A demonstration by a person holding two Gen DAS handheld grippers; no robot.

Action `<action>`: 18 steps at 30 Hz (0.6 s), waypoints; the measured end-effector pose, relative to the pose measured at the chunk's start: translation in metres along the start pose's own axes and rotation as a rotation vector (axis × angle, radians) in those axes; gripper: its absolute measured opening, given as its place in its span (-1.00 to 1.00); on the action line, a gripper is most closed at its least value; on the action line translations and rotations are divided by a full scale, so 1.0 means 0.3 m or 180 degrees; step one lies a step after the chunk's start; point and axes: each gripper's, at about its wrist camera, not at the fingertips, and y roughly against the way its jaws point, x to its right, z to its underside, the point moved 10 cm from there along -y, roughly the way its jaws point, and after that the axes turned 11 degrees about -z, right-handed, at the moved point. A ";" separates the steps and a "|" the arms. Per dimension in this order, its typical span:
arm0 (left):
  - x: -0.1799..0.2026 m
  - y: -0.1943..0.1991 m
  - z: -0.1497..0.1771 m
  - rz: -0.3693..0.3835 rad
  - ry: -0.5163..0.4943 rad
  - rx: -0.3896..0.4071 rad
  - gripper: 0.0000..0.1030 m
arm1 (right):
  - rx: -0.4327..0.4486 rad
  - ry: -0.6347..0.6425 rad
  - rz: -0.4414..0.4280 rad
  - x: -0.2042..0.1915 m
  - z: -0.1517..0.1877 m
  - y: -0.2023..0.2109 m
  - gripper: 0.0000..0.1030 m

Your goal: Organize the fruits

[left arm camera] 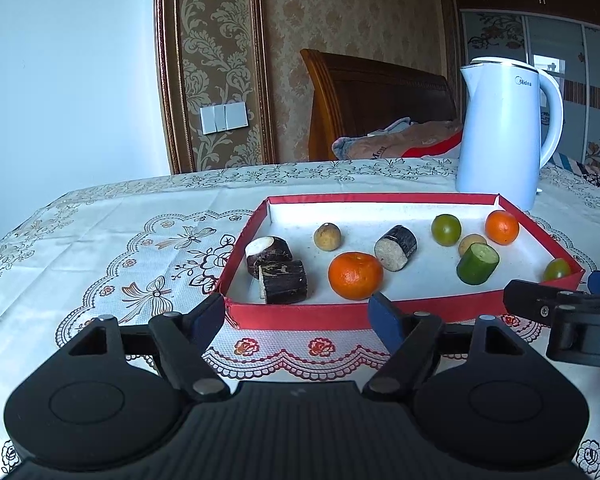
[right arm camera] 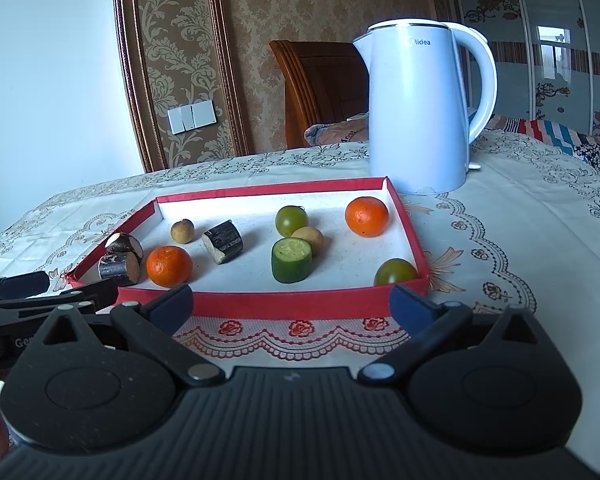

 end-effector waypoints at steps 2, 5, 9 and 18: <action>-0.002 -0.001 -0.001 -0.0023 -0.0016 0.0007 0.53 | -0.0002 0.0002 0.0002 0.000 0.001 0.000 1.00; 0.001 -0.001 0.000 -0.0017 -0.0032 0.0009 0.53 | -0.0002 0.0001 0.0002 -0.001 0.001 0.000 1.00; -0.003 0.004 -0.007 0.0030 -0.0005 0.0034 0.53 | -0.0007 0.0002 -0.0001 -0.001 0.002 0.000 1.00; 0.003 0.002 -0.003 0.0037 -0.0054 0.0018 0.53 | -0.0013 0.0003 -0.0002 -0.002 0.004 -0.002 1.00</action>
